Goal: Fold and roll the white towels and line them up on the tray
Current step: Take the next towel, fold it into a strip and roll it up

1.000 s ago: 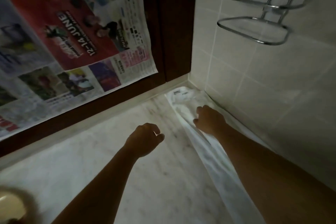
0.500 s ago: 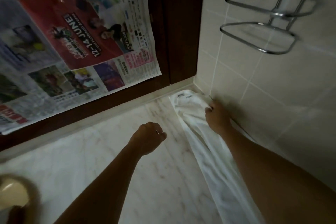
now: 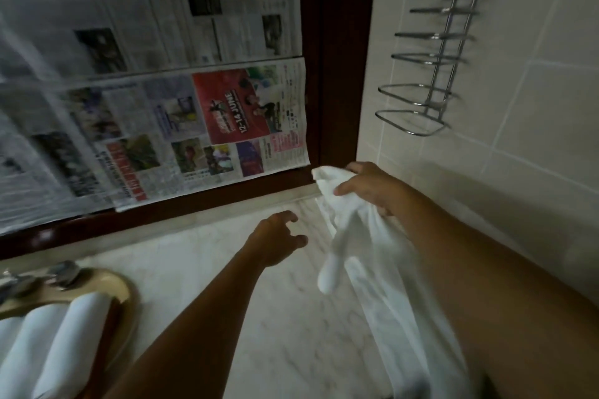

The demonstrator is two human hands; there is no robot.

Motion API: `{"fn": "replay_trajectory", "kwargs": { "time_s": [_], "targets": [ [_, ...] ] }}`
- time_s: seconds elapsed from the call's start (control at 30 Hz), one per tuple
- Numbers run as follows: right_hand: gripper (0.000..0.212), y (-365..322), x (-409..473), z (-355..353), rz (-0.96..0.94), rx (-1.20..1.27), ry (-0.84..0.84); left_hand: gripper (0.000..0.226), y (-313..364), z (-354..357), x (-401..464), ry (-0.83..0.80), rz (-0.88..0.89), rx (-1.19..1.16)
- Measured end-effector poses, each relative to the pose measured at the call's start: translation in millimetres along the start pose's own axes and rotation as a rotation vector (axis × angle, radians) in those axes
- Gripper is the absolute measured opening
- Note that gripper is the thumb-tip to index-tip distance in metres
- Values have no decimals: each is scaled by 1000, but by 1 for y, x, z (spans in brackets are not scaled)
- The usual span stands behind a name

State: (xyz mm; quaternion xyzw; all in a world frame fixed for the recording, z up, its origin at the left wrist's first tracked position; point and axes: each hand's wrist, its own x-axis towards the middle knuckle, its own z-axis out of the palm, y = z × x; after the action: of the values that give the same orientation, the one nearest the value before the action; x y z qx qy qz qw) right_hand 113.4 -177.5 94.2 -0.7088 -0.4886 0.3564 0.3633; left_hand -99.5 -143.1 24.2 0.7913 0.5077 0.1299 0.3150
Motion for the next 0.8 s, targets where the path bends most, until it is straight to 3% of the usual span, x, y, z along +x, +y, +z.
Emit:
{"fn": "replay_trajectory", "kwargs": {
  "time_s": [0.1,0.2,0.27,0.4,0.47,0.57,0.67,0.8],
  "targets": [
    [25,-42,-49,22,-159,-40,-44,69,1,-12,-48,36,-27,-51],
    [43,-75,-90,41,-292,-39,-49,80,0,-23,-97,71,-76,-172],
    [43,-91,-113,50,-355,-27,-25,77,-1,-32,-125,65,-104,-296],
    [47,-108,-149,60,-449,18,11,18,-7,-46,-177,-12,-193,-424],
    [39,-111,-162,61,-469,-23,11,10,-14,-54,-203,-52,-192,-533],
    [17,-112,-179,63,-504,-24,33,33,-23,-61,-231,-38,-192,-612],
    [31,-116,-200,70,-565,30,15,74,-21,-56,-243,-18,-203,-551],
    [40,-128,-221,78,-568,170,-15,68,-15,-42,-263,-70,-233,-555]
  ]
}}
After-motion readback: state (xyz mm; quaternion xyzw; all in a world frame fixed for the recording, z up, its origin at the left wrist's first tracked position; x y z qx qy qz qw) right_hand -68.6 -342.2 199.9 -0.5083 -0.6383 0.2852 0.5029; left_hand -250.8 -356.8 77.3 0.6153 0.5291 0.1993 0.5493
